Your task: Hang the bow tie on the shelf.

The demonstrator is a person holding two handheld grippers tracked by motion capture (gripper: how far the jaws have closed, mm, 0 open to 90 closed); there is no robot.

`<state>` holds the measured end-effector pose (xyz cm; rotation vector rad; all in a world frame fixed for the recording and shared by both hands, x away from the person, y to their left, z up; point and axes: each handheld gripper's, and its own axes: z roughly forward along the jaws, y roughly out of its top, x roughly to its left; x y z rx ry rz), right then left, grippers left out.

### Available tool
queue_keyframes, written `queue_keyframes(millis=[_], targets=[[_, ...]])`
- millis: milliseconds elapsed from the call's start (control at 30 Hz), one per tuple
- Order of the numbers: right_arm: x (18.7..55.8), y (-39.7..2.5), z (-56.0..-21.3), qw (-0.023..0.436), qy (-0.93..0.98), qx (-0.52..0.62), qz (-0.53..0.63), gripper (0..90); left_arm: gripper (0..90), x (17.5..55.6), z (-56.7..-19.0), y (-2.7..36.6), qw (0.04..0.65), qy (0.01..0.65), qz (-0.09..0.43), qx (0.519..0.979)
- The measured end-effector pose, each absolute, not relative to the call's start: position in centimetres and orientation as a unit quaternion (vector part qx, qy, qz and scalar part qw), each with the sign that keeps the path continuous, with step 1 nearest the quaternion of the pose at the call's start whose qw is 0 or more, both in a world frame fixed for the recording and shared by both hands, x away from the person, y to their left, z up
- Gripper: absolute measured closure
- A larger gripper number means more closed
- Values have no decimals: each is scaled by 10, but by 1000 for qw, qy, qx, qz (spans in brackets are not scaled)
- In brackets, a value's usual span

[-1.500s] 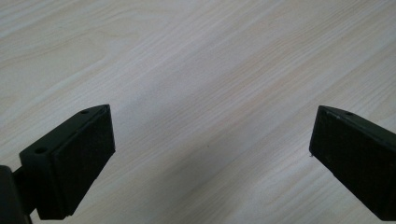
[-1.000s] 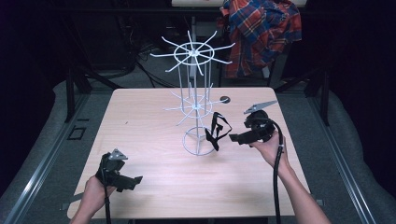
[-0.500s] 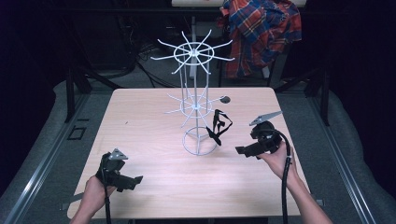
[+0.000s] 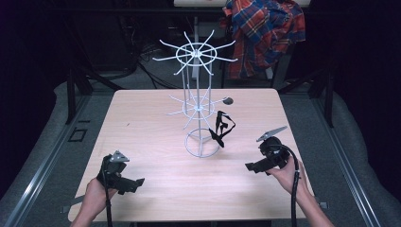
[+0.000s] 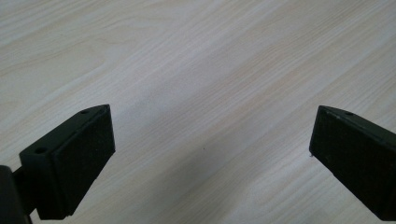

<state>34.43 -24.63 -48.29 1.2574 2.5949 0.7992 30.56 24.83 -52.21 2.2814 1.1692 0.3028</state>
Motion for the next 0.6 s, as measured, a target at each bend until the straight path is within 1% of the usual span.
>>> queue_keyframes(millis=[300,433,467,600], targets=[[318,-274,-507,49,865,445,227,123,2,306,-523,248,274,436,116,849],[316,-278,-511,59,857,457,230,126,2,307,-523,244,269,436,116,851],[318,-279,-508,61,869,445,207,129,2,307,-524,244,267,435,116,852],[321,-274,-512,70,876,438,190,128,2,307,-525,245,262,438,115,852]])
